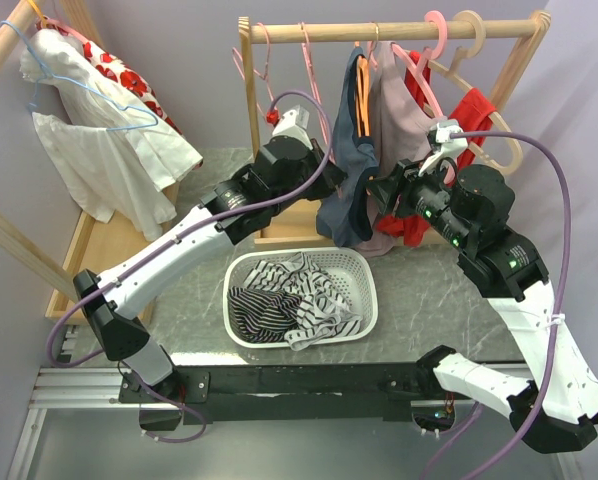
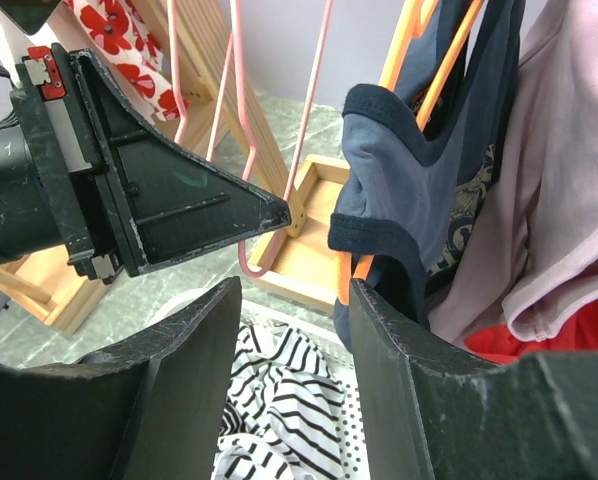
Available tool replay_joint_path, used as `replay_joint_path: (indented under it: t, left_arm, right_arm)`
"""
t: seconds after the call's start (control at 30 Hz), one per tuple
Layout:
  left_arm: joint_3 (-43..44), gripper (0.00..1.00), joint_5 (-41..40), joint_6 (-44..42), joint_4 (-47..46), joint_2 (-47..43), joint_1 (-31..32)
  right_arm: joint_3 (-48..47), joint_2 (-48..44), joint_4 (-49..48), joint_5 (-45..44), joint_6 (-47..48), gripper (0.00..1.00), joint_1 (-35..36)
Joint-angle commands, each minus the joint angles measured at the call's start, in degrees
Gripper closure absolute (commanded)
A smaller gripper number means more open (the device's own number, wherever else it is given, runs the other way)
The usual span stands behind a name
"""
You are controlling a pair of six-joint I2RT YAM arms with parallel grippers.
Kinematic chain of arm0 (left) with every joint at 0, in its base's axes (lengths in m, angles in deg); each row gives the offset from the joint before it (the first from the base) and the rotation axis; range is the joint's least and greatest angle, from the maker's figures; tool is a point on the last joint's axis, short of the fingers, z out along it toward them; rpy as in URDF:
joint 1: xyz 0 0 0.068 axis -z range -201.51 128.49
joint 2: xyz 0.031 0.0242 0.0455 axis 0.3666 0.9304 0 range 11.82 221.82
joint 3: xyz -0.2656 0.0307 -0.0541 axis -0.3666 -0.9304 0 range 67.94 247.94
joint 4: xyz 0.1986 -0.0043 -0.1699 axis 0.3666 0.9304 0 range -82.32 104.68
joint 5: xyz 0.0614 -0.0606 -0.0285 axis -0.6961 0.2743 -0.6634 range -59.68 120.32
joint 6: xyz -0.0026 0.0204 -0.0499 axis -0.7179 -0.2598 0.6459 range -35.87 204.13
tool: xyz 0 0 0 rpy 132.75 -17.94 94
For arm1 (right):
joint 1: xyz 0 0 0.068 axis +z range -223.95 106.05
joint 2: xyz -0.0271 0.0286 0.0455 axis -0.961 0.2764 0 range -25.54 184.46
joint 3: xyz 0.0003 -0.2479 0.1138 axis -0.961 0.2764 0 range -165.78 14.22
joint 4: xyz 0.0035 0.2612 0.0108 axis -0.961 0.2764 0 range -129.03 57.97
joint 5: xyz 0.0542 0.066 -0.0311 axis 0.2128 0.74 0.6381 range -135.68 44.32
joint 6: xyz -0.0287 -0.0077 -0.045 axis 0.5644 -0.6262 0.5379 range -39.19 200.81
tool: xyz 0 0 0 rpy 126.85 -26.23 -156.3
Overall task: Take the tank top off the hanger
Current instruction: Place the hanger at the clothesline.
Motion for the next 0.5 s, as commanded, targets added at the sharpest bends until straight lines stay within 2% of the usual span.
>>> replay_joint_path:
  t: [0.0,0.1,0.2,0.3,0.47]
  left_arm:
    - [2.51,0.99,-2.62,-1.81,-2.08,-1.83,-0.22]
    - [2.77,0.99,-1.06,-0.41,-1.73,-1.65,-2.93]
    - [0.06,0.99,6.23,2.84,-3.48,-1.30,-8.12]
    - [-1.18,0.99,5.81,1.62,-4.80,-1.39,-8.83]
    - [2.15,0.99,6.25,0.13,-2.70,0.98,-9.09]
  right_arm:
    - [-0.47,-0.06,-2.50,0.00,-0.25,0.45,-0.49]
    - [-0.91,0.11,-2.15,0.09,0.02,0.45,-0.49]
    - [-1.09,0.20,-2.23,0.17,-0.07,0.45,-0.49]
    - [-1.18,0.11,-2.14,-0.09,-0.07,0.45,-0.58]
    - [-1.00,0.37,-2.32,0.09,-0.25,0.45,-0.76]
